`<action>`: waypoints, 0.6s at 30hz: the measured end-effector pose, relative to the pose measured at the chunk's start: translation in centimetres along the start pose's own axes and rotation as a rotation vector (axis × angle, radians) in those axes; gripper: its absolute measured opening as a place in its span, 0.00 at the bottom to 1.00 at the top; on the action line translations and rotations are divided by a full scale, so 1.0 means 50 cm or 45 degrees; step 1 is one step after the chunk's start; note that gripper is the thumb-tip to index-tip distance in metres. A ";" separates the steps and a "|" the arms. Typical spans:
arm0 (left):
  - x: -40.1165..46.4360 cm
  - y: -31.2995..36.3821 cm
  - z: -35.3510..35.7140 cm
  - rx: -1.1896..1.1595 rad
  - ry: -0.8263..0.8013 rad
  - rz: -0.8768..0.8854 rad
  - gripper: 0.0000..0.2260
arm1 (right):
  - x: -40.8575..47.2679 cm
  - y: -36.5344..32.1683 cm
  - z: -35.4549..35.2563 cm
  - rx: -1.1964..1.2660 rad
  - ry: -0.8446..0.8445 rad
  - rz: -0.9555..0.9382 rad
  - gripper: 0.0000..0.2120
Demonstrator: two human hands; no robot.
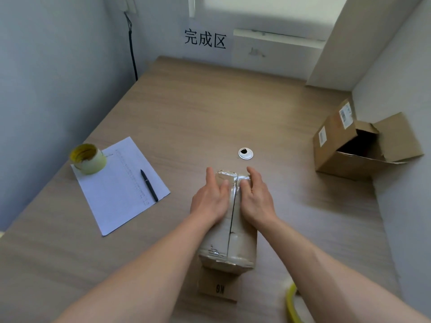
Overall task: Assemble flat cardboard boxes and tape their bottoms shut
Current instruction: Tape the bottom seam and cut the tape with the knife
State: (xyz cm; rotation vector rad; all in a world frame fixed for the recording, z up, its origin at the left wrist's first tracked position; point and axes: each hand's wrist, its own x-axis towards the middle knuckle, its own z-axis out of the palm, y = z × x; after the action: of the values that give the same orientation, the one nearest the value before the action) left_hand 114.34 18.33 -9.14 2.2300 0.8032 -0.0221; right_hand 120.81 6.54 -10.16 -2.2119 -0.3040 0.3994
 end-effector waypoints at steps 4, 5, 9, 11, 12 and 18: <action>-0.127 -0.038 -0.001 0.098 -0.116 0.119 0.48 | 0.002 -0.009 0.002 -0.025 0.006 0.014 0.19; -0.156 -0.047 0.000 0.130 -0.113 0.131 0.52 | 0.003 -0.010 0.001 -0.022 0.010 0.024 0.18; -0.174 -0.065 -0.008 0.052 -0.186 0.157 0.62 | 0.005 -0.019 -0.008 -0.002 -0.052 0.063 0.16; -0.179 -0.067 -0.018 0.010 -0.263 0.184 0.66 | 0.003 -0.023 -0.016 -0.028 -0.098 0.095 0.20; -0.182 -0.069 -0.020 -0.001 -0.278 0.170 0.67 | 0.001 -0.025 -0.020 -0.039 -0.107 0.115 0.23; -0.191 -0.075 -0.037 -0.217 -0.335 0.003 0.68 | -0.074 -0.054 -0.044 0.361 -0.267 0.502 0.32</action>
State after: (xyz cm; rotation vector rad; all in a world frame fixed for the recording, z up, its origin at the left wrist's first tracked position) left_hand 104.18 16.35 -7.85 2.0152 0.6340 -0.2328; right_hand 118.02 5.33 -6.10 -1.9465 0.0816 0.8384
